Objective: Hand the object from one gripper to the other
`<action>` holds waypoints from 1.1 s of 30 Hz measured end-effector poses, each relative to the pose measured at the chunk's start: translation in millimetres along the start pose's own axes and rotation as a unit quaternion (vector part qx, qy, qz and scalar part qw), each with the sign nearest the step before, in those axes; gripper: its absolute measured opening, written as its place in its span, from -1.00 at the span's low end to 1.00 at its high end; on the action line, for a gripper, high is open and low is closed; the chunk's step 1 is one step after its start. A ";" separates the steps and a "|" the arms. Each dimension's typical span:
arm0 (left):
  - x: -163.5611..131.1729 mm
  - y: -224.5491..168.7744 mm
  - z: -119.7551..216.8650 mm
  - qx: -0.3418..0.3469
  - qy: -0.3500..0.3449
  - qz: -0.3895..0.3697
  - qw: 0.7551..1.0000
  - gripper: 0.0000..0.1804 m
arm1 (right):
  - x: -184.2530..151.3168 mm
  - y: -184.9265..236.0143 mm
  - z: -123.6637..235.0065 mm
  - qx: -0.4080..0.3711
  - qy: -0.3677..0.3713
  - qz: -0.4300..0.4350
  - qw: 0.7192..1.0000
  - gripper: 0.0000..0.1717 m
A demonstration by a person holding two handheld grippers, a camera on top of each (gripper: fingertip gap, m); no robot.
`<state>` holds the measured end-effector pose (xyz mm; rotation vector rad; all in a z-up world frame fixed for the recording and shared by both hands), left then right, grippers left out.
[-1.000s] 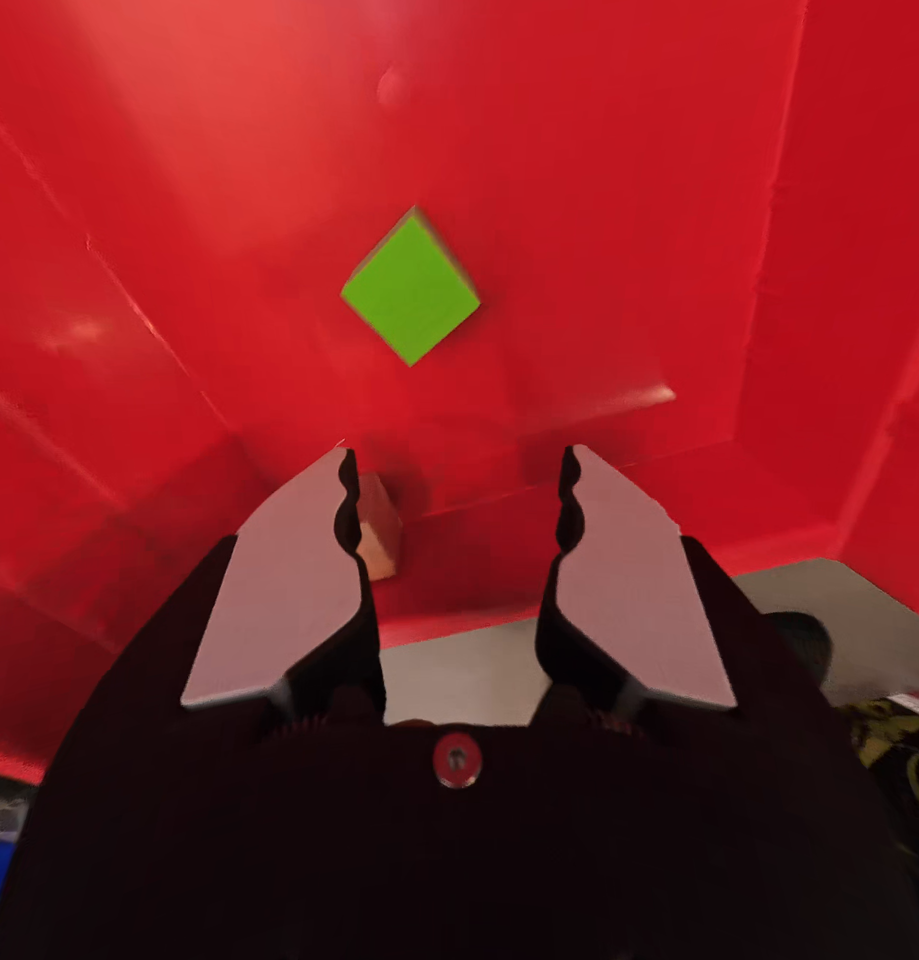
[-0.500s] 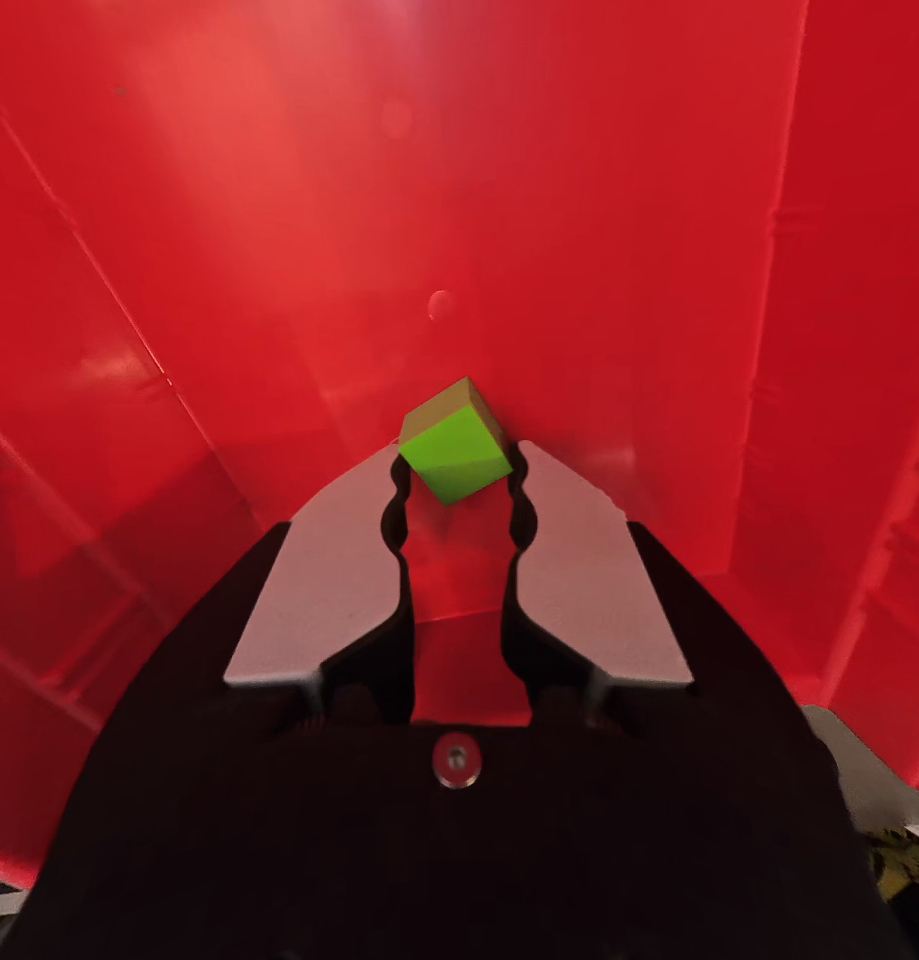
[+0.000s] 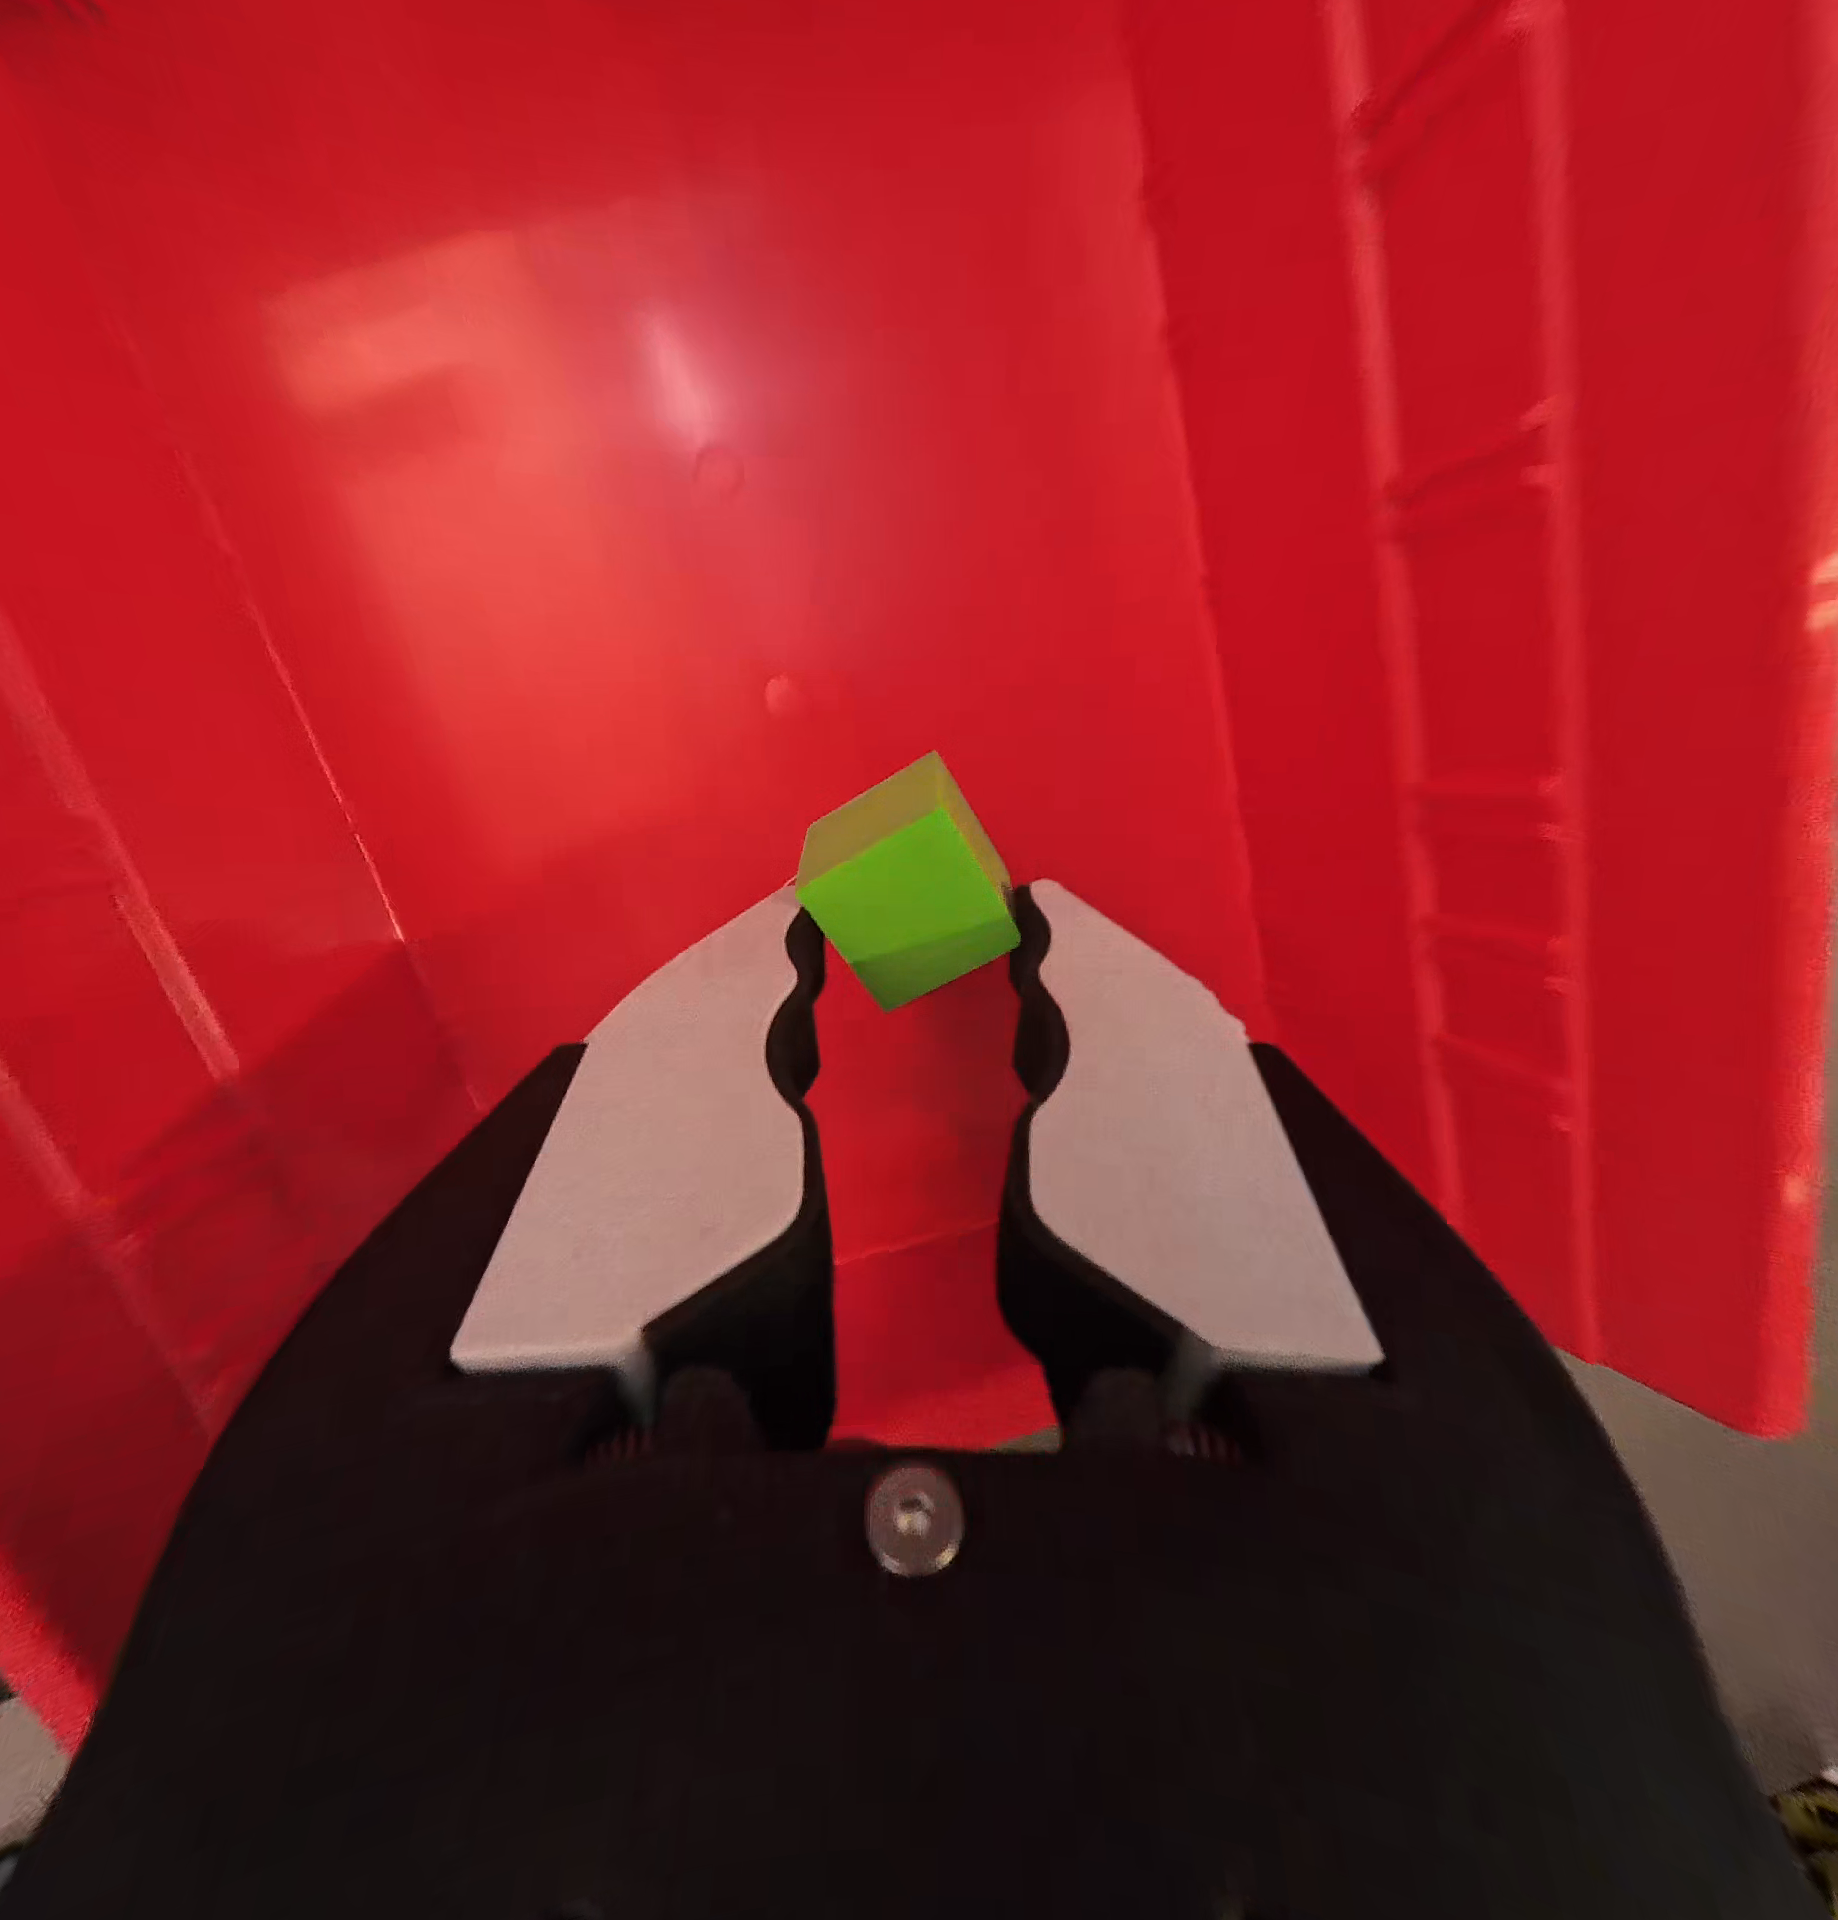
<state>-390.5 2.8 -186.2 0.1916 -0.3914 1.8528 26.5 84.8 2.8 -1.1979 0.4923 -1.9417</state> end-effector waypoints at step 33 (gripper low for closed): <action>-19.9 -288.7 143.0 -0.567 -0.205 -0.189 0.775 -0.62 | 38.0 -3.4 -84.4 -0.116 -0.061 0.100 0.986 -0.33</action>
Point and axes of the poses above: each gripper's, where its closed fingertips meet, z back along the fingers, x out of its top, y = z × x across the jaws, the point moved 5 cm from there along z, back along the fingers, and after that the axes turned 7 degrees about z, right-handed, at the moved point
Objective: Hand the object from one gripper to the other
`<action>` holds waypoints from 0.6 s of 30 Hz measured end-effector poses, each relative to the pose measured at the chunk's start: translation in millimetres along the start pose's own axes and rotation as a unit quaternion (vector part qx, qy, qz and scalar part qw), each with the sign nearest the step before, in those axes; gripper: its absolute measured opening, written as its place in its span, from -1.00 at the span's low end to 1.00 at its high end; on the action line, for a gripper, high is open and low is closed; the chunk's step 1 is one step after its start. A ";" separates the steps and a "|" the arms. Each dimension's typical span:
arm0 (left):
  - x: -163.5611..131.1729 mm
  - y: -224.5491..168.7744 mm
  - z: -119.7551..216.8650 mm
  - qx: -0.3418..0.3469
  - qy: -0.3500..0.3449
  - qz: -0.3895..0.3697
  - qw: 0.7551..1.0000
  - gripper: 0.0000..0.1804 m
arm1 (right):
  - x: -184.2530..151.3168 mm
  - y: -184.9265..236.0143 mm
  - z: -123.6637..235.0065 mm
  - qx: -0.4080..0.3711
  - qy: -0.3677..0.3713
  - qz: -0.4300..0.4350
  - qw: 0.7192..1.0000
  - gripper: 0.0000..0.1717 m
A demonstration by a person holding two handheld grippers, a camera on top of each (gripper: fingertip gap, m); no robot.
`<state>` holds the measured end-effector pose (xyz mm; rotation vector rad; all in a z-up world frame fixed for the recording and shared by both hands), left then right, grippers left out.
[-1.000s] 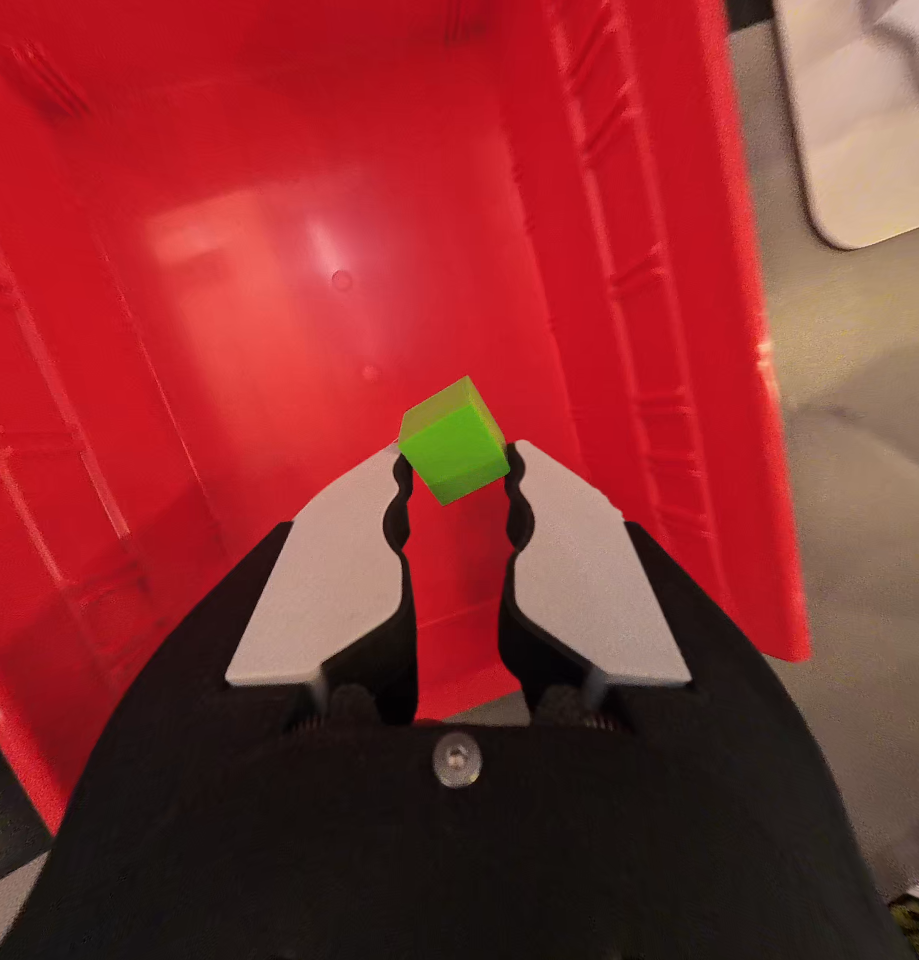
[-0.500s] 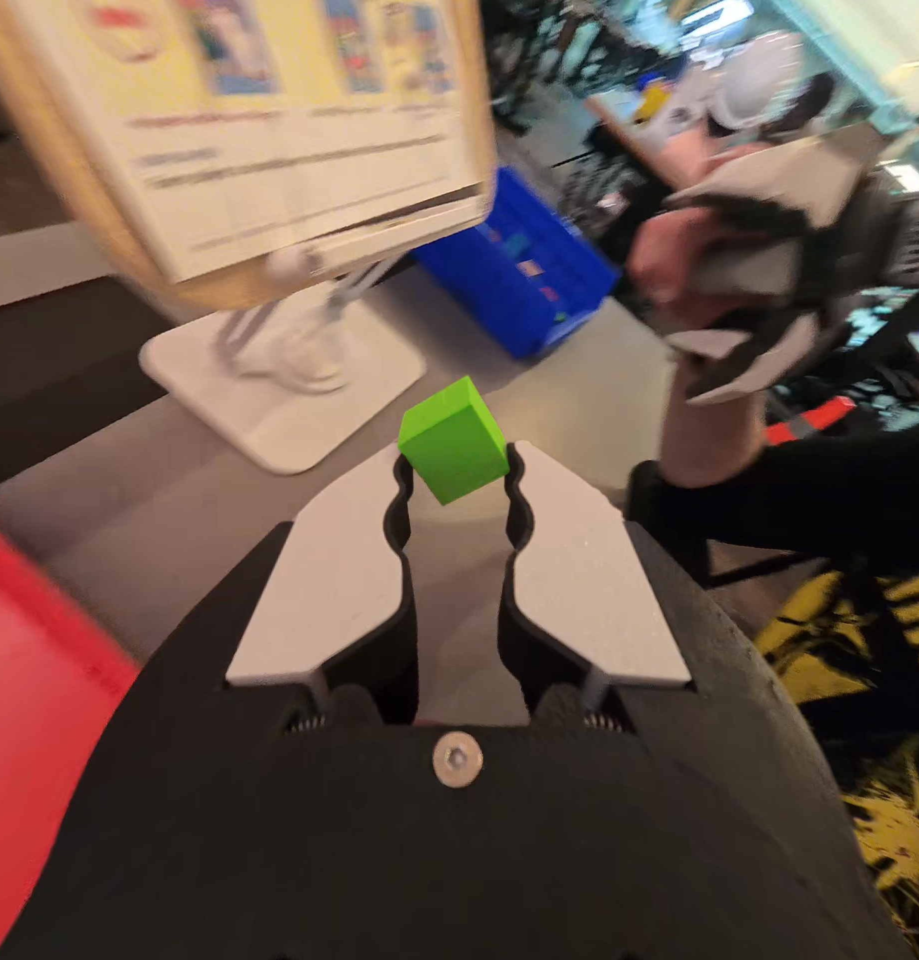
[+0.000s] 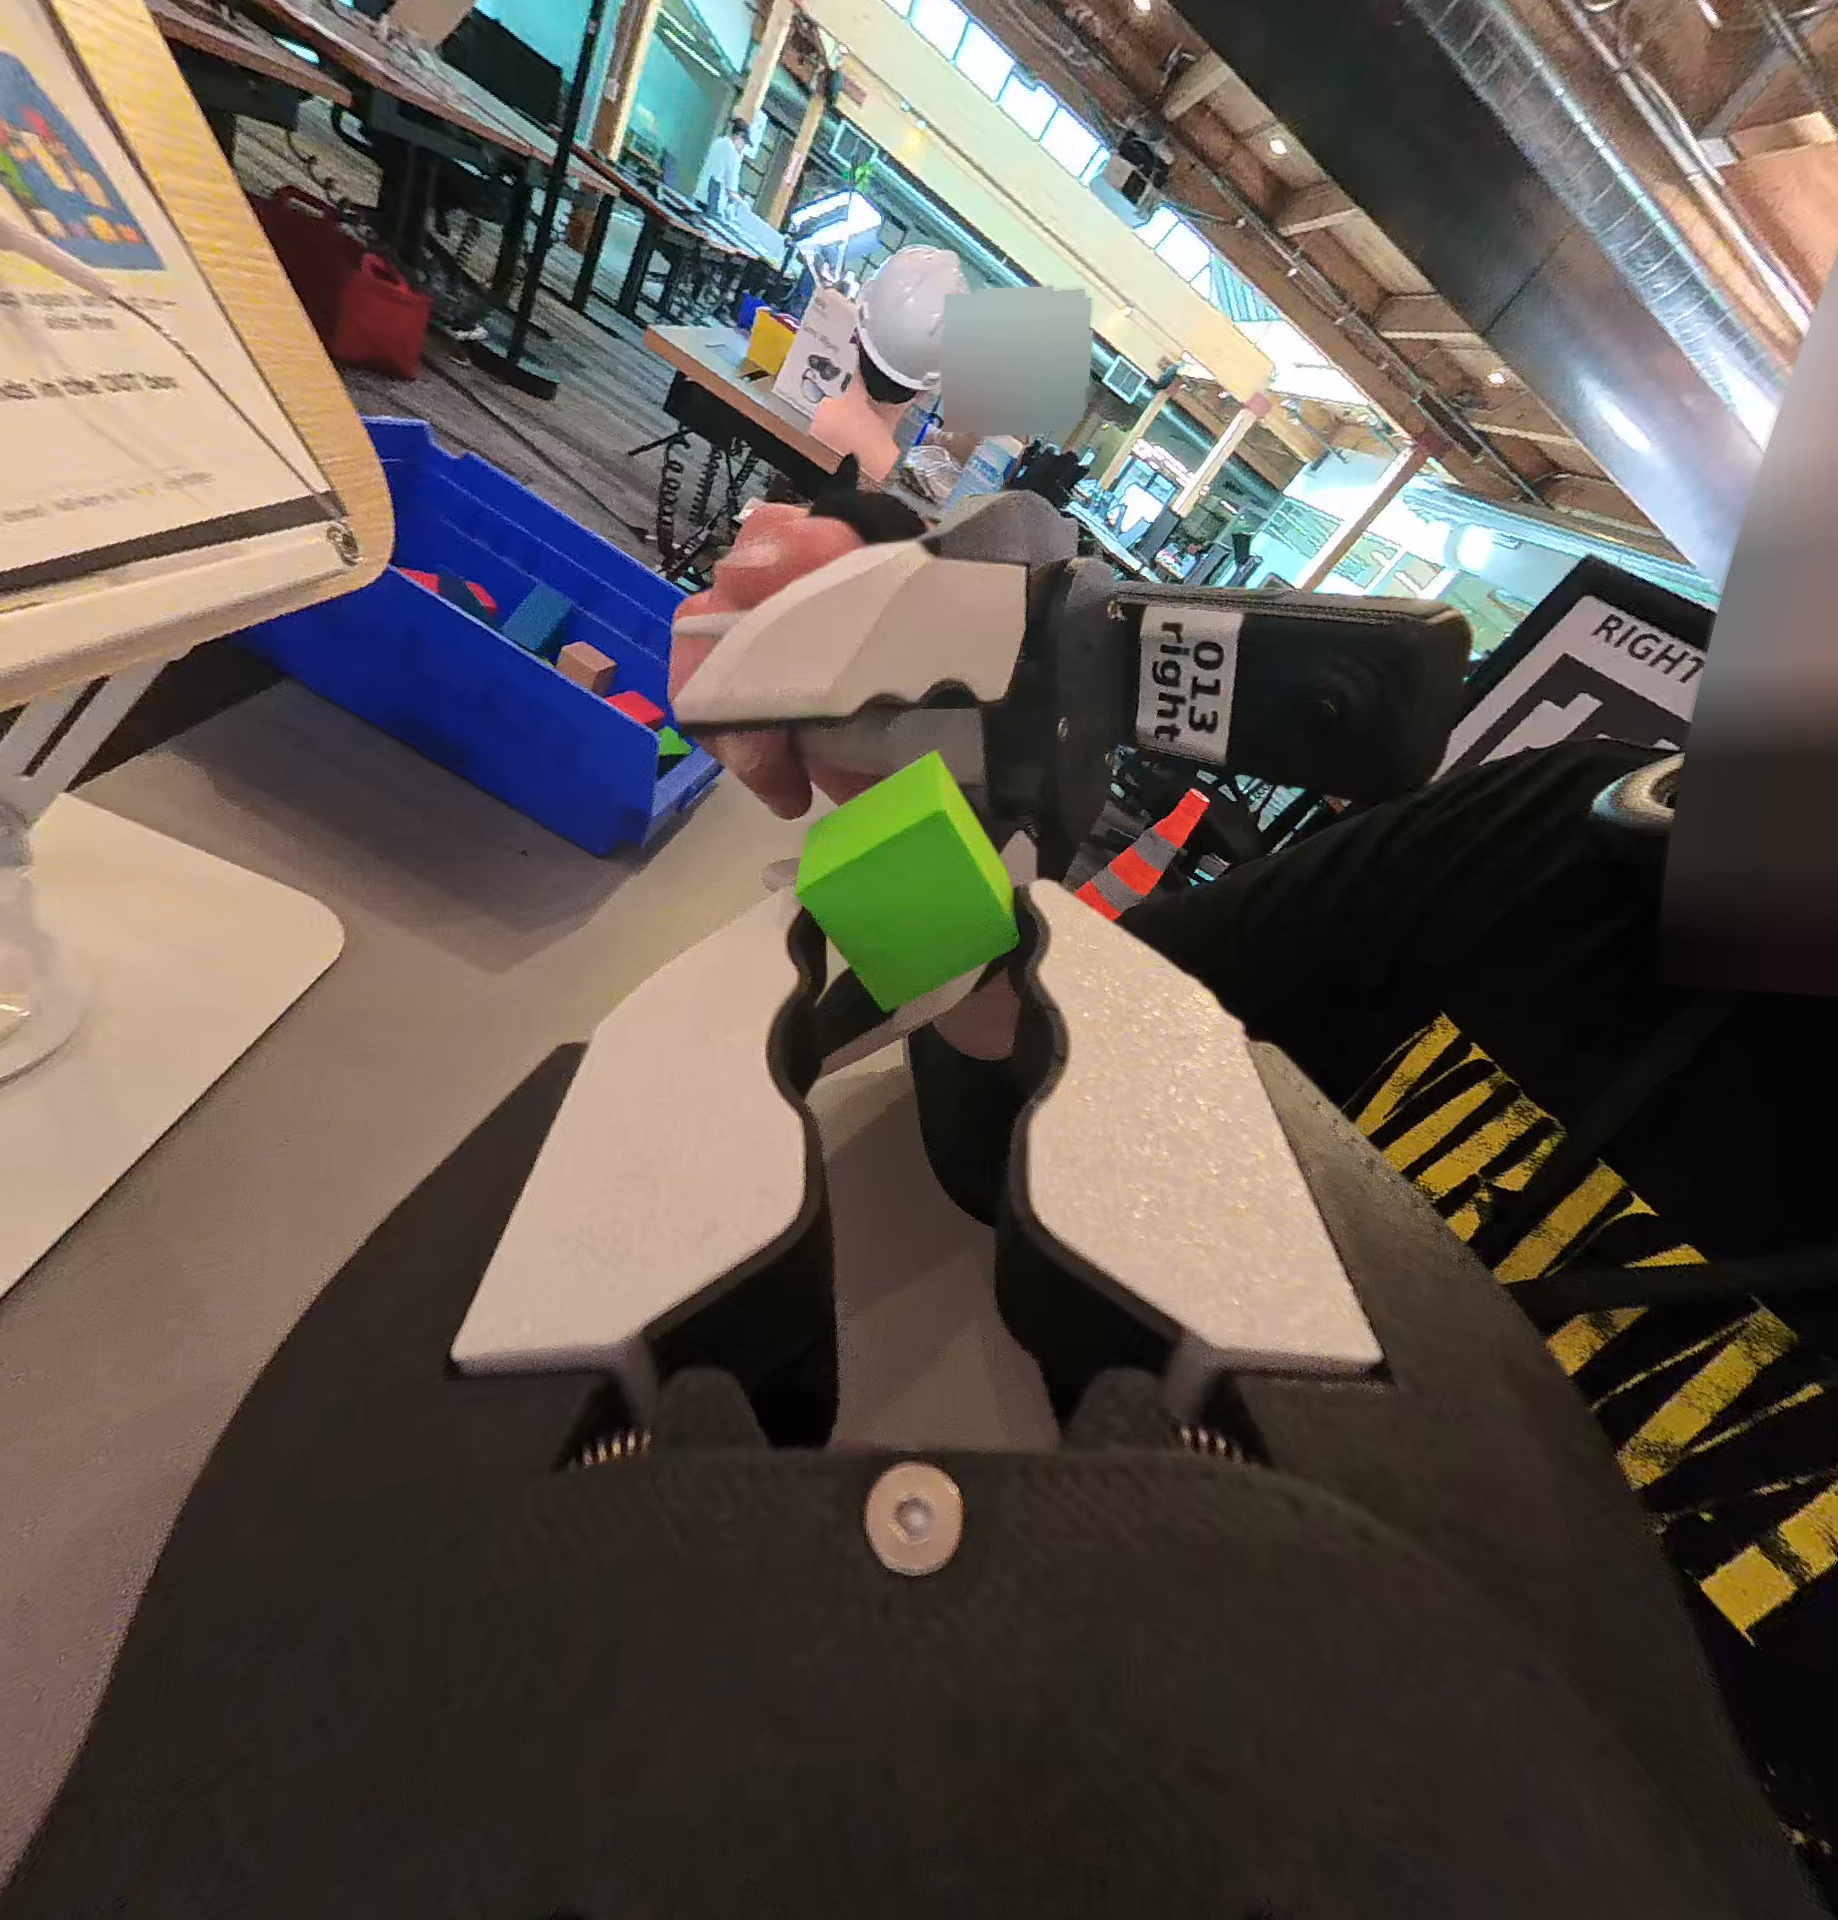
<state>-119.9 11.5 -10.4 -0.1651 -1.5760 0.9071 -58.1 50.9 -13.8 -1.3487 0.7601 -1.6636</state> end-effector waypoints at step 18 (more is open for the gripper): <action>-7.3 -11.6 -6.1 -0.074 -0.006 0.014 0.997 -0.62 | 11.5 1.7 4.9 -0.006 -0.029 0.032 0.999 -0.76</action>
Point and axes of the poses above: each gripper's, where its closed fingertips meet, z back along the fingers, x out of its top, y = z × x across the jaws, the point moved 5 cm from there along z, back along the fingers, and after that the axes turned 7 degrees about z, right-handed, at the moved point
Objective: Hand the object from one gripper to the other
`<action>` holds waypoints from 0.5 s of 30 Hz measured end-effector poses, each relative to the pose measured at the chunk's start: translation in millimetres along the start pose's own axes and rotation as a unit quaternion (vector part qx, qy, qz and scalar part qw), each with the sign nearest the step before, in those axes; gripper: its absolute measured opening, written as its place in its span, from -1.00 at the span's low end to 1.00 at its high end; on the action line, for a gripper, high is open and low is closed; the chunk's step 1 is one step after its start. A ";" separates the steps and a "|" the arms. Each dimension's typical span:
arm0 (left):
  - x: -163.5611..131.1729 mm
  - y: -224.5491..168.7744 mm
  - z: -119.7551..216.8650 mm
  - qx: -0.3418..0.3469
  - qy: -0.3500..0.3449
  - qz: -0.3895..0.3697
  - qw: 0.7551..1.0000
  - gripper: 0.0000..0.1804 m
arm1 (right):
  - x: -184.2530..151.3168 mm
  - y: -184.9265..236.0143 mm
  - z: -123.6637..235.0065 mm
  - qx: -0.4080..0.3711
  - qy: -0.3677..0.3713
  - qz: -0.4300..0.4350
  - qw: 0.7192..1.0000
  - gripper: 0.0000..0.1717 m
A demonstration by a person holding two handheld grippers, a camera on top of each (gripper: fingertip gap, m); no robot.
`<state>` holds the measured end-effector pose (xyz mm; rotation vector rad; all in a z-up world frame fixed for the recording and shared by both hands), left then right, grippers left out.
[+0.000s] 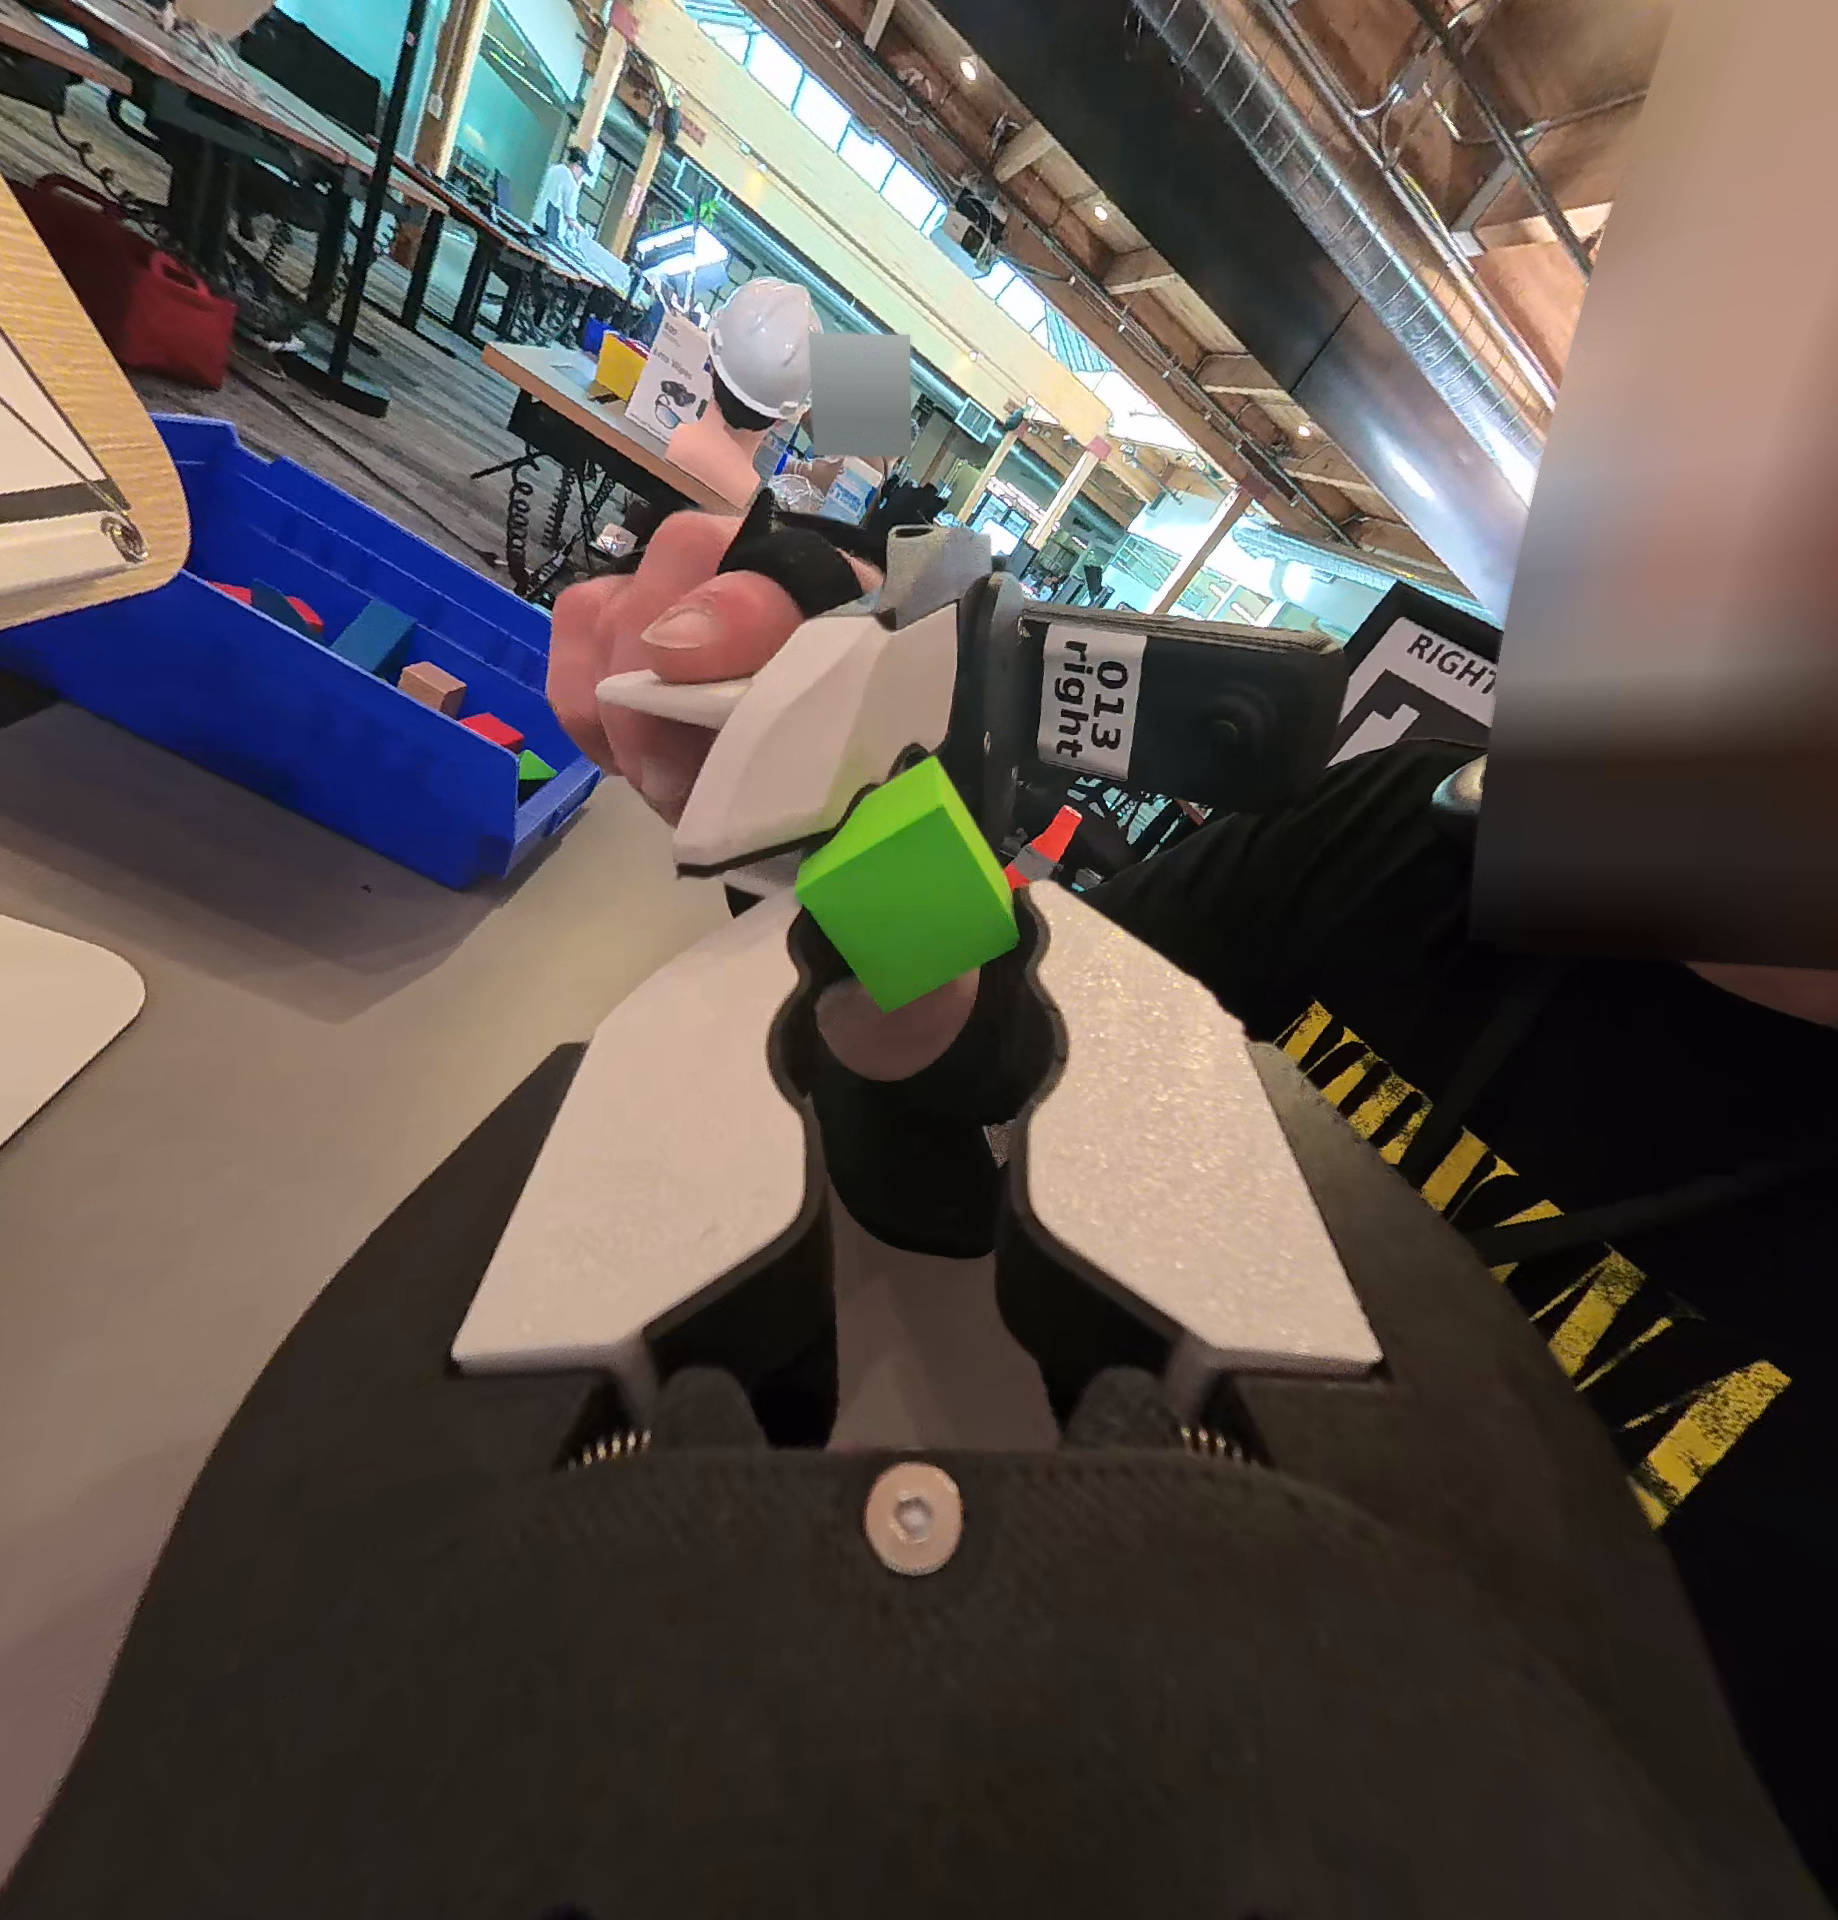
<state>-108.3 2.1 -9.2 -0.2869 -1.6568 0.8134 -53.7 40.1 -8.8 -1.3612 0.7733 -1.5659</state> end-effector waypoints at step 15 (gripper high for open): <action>0.5 -2.2 -5.0 -0.030 -0.016 0.016 0.999 -0.63 | 1.9 -2.1 6.2 -0.008 -0.001 0.020 1.000 -0.73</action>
Point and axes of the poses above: each gripper's, where its closed fingertips meet, z back along the fingers, x out of its top, y = z × x across the jaws, the point moved 5 cm from there along z, back along the fingers, and after that the axes turned 7 degrees about z, right-handed, at the moved point
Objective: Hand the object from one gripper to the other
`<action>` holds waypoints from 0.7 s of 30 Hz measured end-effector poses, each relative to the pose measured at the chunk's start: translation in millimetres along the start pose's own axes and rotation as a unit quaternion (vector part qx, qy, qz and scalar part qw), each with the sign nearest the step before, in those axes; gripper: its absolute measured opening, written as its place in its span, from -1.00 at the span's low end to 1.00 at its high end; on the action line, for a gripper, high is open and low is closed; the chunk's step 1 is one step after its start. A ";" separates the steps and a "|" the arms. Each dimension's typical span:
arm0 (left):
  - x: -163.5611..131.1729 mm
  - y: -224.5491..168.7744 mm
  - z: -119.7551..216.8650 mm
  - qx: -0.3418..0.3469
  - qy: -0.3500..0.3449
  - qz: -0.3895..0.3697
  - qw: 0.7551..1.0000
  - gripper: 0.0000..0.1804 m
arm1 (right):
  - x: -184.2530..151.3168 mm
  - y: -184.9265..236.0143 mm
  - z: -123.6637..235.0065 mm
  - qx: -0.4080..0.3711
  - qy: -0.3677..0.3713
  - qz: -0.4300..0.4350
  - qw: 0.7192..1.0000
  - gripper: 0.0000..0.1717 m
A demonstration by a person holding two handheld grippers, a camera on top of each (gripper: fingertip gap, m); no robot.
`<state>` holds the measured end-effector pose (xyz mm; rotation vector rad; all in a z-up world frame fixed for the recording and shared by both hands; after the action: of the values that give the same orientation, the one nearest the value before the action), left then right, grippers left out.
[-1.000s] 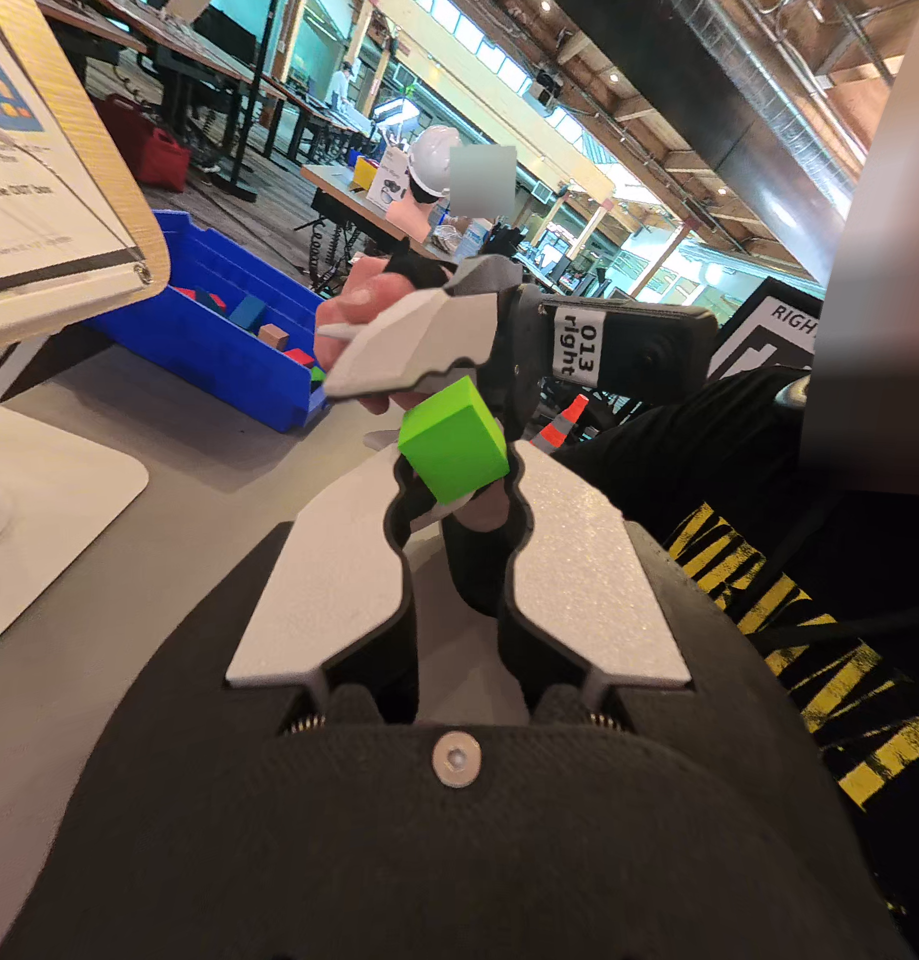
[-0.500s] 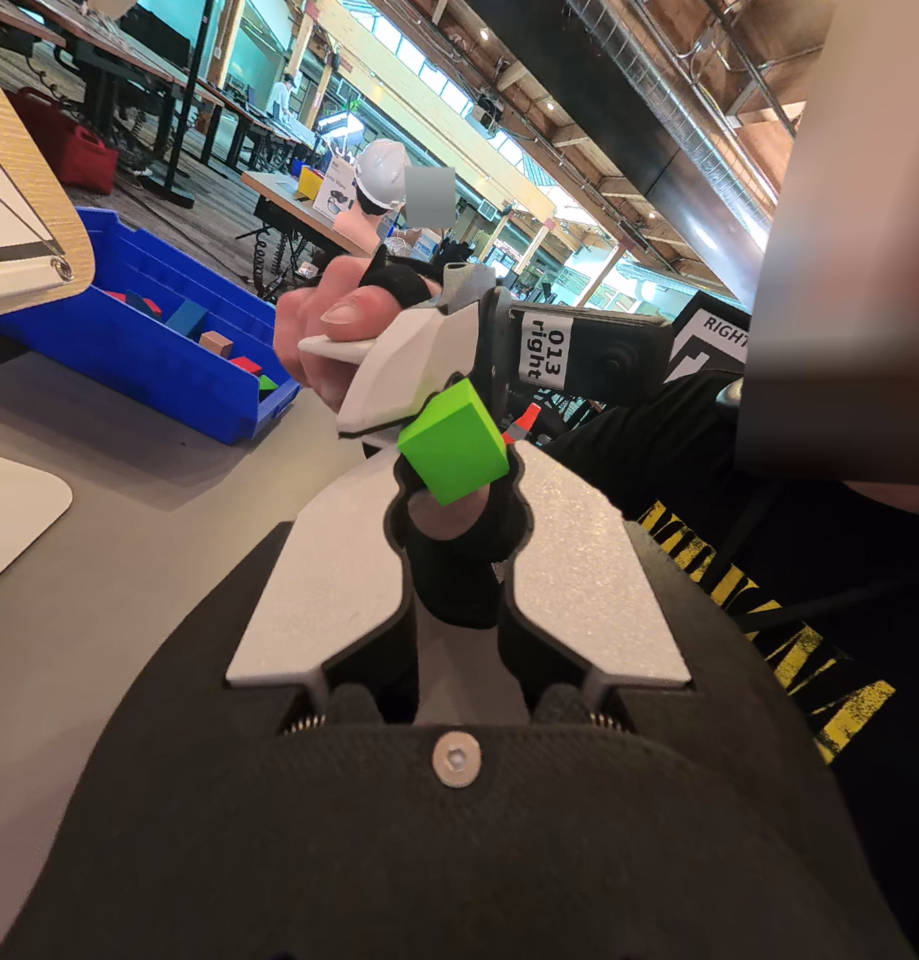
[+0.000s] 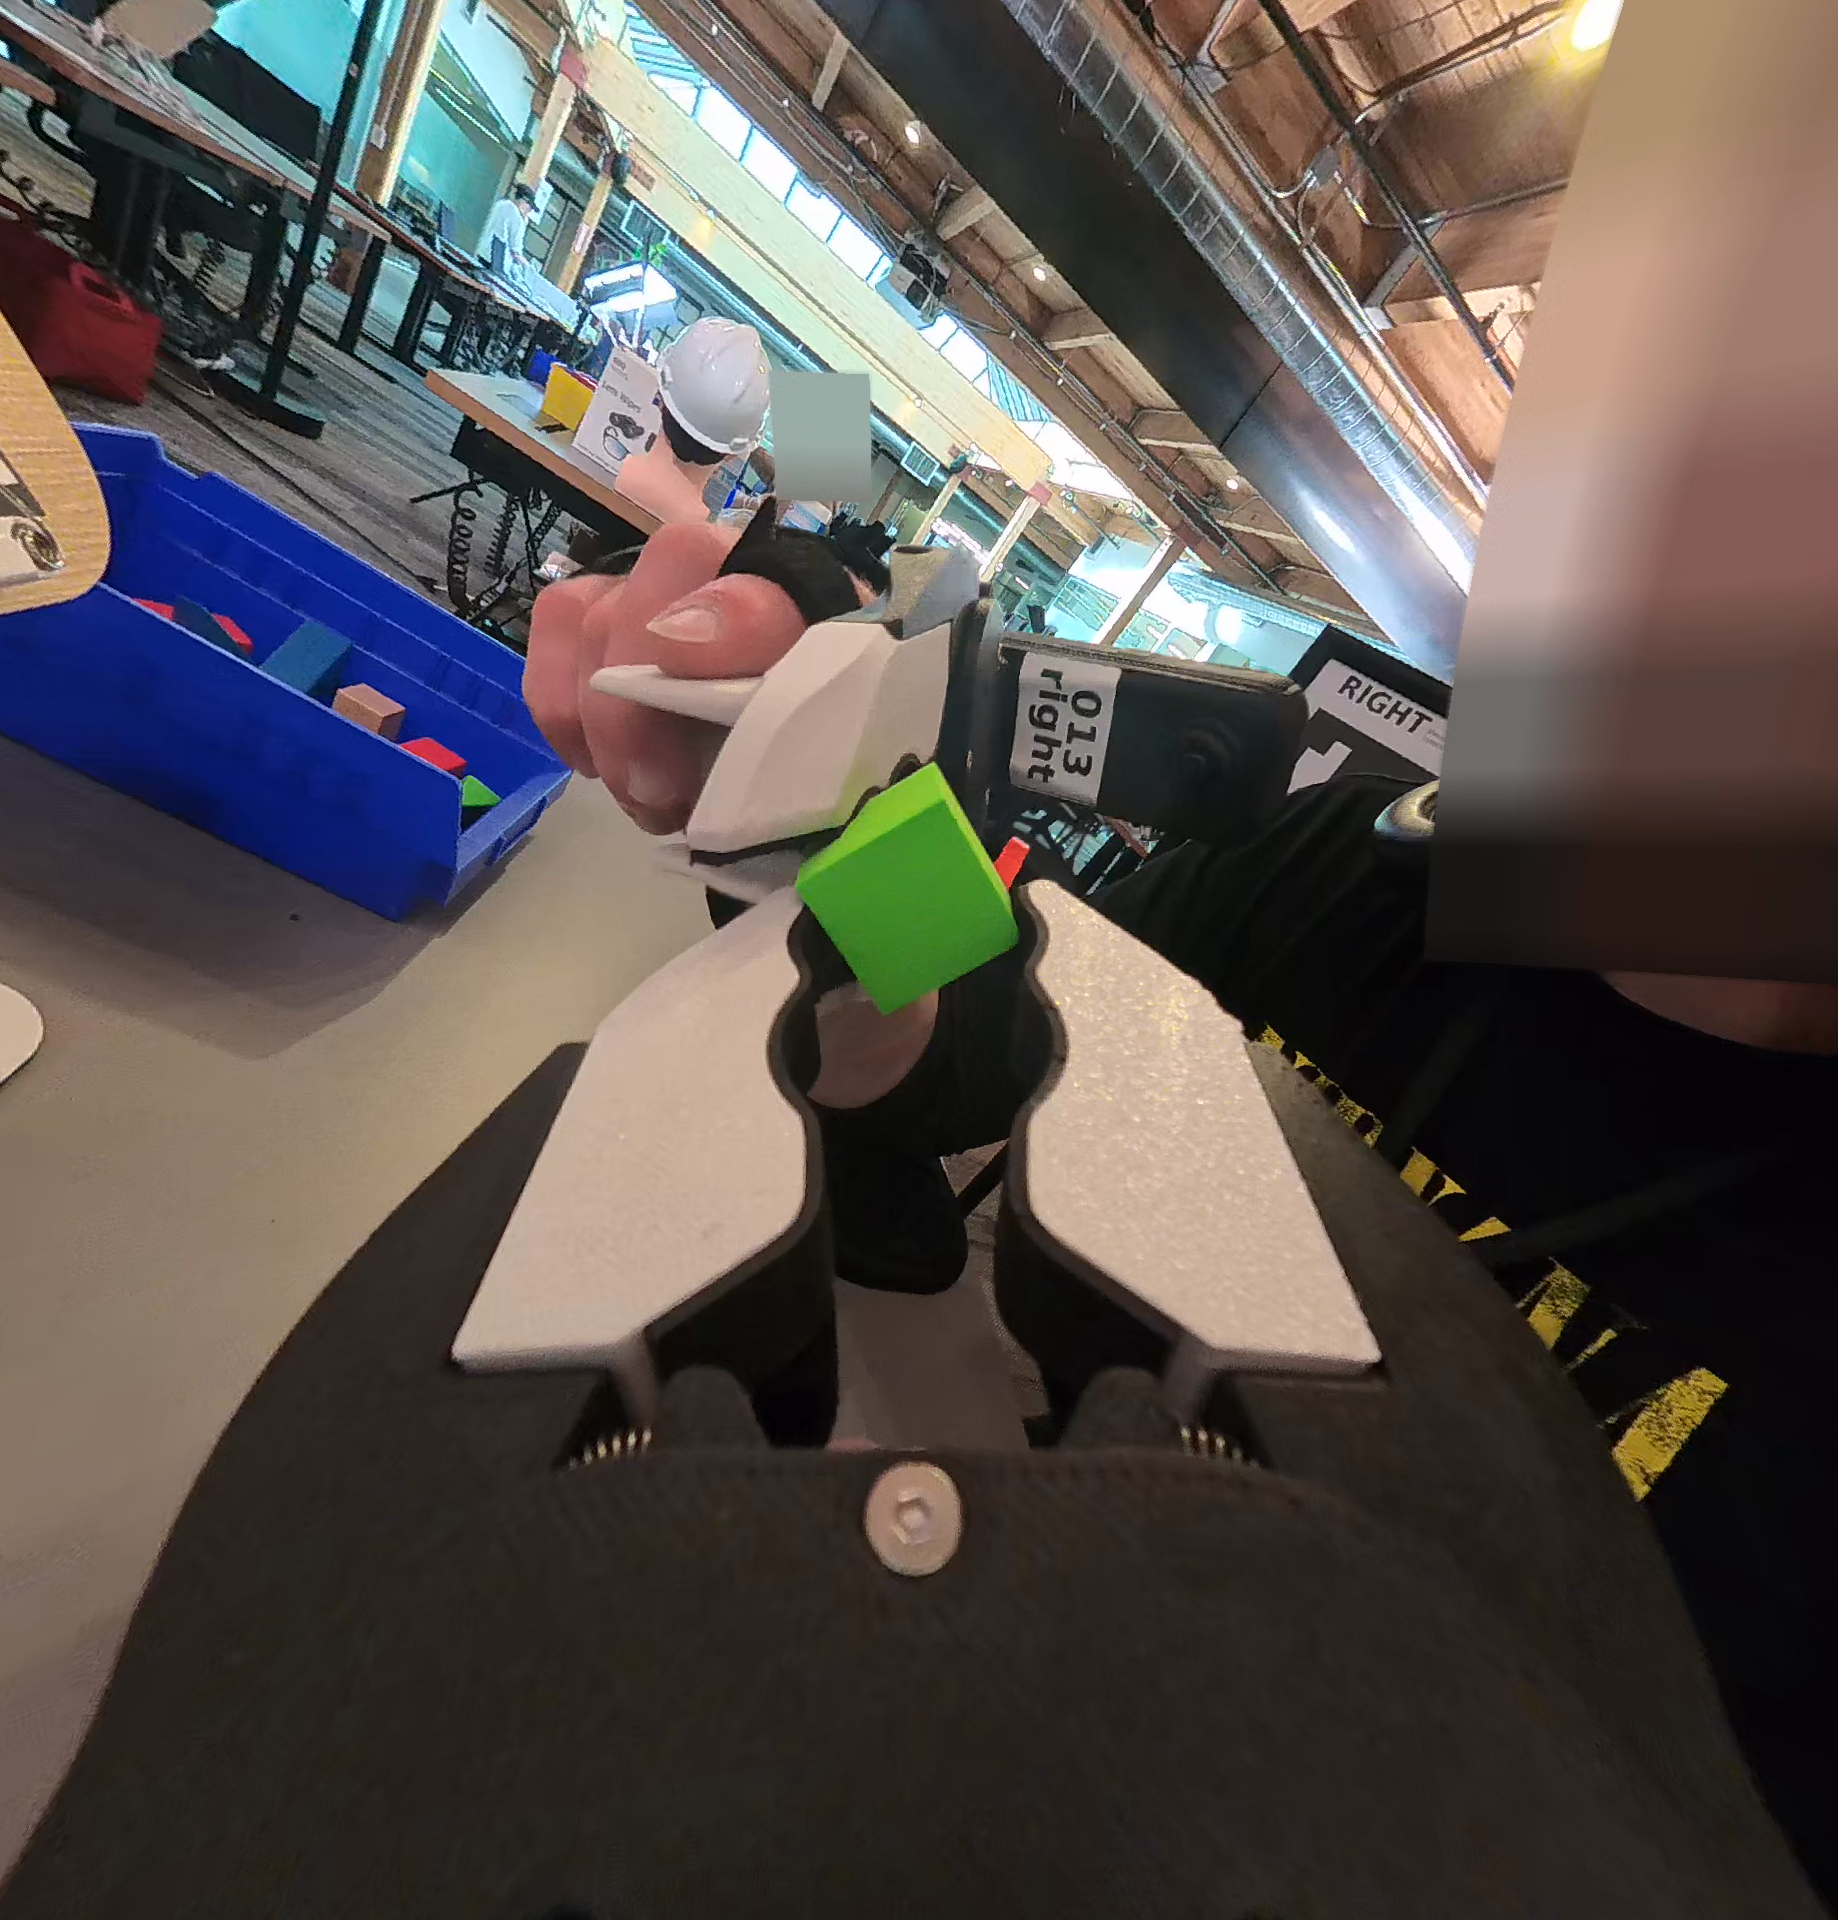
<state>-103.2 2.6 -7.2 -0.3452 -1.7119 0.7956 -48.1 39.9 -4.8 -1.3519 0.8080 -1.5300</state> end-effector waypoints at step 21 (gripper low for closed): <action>-1.0 8.5 0.4 -0.002 -0.027 0.025 0.999 -0.63 | 10.8 -3.8 7.7 -0.015 -0.035 0.006 0.999 -0.47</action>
<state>-104.8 8.1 -13.6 -0.3735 -1.7609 0.8456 -41.2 32.0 4.2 -1.4127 0.7970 -1.4590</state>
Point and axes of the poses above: each gripper's, where its closed fingertips meet, z back along the fingers, x out of its top, y = z × x across the jaws, the point moved 5 cm from there along z, back along the fingers, and after that the axes turned 7 degrees about z, right-handed, at the moved point
